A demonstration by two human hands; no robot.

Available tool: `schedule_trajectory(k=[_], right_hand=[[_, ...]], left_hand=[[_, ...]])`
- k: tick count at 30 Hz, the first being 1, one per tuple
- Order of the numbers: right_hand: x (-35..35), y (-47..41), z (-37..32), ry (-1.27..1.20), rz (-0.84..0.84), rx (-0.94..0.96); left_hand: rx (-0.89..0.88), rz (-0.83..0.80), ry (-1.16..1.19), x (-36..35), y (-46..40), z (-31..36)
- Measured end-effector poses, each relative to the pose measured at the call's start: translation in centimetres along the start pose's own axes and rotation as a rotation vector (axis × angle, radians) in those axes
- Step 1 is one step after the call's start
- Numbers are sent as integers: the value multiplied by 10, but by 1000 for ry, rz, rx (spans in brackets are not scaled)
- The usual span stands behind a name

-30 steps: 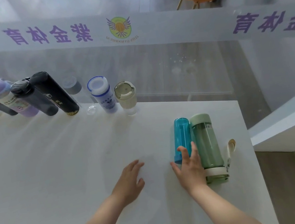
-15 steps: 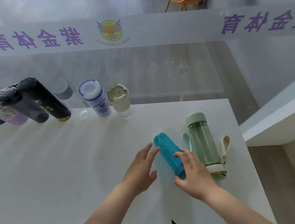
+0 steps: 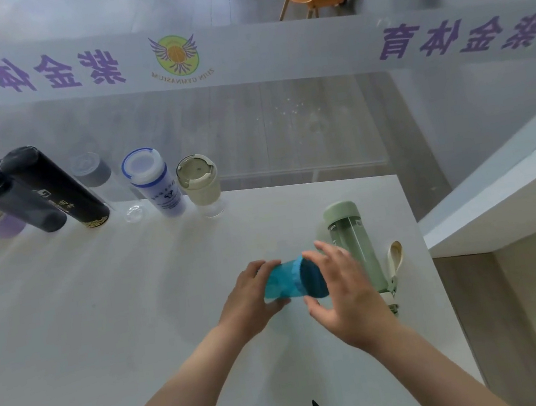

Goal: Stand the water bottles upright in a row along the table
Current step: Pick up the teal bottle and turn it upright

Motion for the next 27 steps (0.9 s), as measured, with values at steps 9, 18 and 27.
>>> schedule_trajectory(k=[9,18,27], right_hand=[[-17,-10,-14,-247,94,-100],[-43,-33,-21,-181,97,-117],[-42,-76,4,-174,122,-84]], left_hand=[[156,10,269,-19,7,-14],[142,-3,180,-19,7,-29],[274,125,-332,-1,22,-114]])
Point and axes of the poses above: each hand's wrist, its own y-axis away from the middle knuckle, its own x-axis out of the back of the hand, z = x × y, the point moved 1 cm from there along -y, towards the middle knuckle, and after that the axes turned 12 degrees about x, right-handed, at the moved point
